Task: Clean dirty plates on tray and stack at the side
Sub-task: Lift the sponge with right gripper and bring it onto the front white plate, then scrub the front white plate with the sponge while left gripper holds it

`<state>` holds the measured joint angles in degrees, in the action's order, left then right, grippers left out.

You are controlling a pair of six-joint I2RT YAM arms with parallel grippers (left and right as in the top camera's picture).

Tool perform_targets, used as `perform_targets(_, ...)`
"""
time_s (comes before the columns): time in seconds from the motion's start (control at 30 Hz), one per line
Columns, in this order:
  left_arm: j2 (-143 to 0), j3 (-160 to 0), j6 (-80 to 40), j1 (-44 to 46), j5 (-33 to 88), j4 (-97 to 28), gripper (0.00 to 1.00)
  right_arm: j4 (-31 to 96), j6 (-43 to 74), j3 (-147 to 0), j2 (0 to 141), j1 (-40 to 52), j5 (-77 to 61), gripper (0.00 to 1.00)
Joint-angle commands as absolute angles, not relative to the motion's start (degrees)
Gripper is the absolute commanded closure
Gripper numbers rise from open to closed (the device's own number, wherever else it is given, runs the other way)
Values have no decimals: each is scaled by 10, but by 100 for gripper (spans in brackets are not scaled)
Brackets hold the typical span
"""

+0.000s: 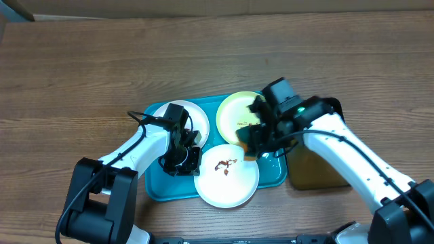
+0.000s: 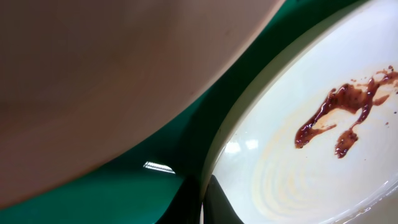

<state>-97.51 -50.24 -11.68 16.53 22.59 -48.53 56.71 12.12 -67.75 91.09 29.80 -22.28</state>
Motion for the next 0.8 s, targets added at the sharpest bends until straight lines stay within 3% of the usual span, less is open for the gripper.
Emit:
perform_targets(0.0, -981, -499, -130, 169, 204, -481, 96, 538, 175, -674, 924, 346, -215, 96)
perform_targets(0.4, -981, -499, -138, 169, 204, -480, 96, 460, 263, -674, 1019, 471, -196, 96)
perform_targets(0.77, -981, -499, -140, 169, 204, -479, 96, 432, 281, -670, 1060, 487, -180, 96)
